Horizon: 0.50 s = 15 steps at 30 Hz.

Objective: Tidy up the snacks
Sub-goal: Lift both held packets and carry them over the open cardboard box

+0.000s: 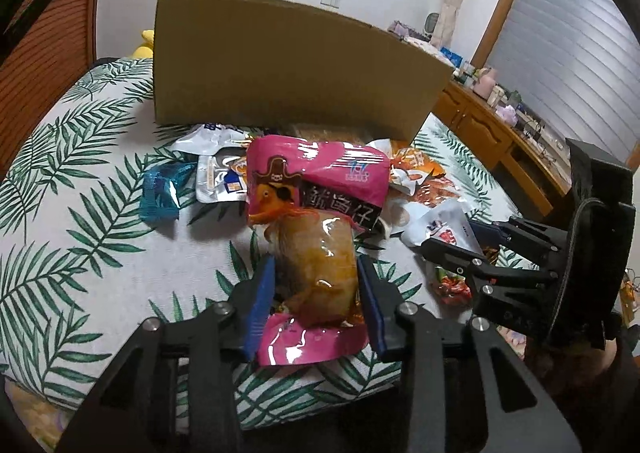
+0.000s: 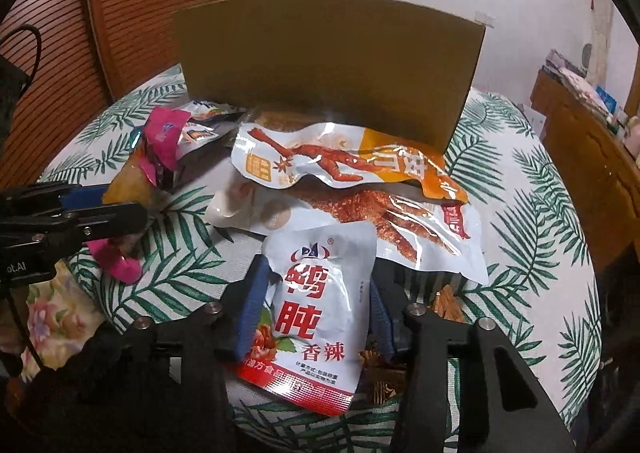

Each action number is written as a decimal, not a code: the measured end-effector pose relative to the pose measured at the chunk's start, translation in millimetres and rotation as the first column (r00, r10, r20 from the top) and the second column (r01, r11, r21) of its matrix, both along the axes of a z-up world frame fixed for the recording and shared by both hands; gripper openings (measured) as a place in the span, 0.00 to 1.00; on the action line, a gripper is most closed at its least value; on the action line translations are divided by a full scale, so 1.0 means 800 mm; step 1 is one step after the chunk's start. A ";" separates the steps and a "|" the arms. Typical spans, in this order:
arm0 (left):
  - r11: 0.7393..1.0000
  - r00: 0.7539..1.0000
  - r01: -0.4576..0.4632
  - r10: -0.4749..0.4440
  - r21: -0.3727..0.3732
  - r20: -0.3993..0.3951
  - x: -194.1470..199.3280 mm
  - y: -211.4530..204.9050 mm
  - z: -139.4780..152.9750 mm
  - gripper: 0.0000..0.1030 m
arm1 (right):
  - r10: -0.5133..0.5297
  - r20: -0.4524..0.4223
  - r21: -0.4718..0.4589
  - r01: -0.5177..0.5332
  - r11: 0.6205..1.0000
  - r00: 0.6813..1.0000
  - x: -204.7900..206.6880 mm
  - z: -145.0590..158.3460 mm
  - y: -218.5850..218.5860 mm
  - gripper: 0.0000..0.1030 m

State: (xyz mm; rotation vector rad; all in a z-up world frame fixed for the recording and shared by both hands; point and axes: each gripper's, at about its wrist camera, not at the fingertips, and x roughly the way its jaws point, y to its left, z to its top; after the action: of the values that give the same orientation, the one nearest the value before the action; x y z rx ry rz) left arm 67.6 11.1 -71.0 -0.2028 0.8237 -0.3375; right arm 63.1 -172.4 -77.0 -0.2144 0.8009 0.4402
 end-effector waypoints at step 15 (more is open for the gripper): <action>1.000 1.000 -0.014 0.014 0.007 0.020 -0.008 0.001 0.004 0.38 | 0.056 -0.084 -0.004 -0.056 0.998 0.995 0.014 -0.006 0.003 0.46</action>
State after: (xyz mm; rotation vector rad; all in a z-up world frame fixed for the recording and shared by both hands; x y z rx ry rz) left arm 61.4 11.8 -67.5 -0.1988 0.8035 -0.3228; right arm 74.0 -169.6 -81.6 -0.2263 0.8803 0.5020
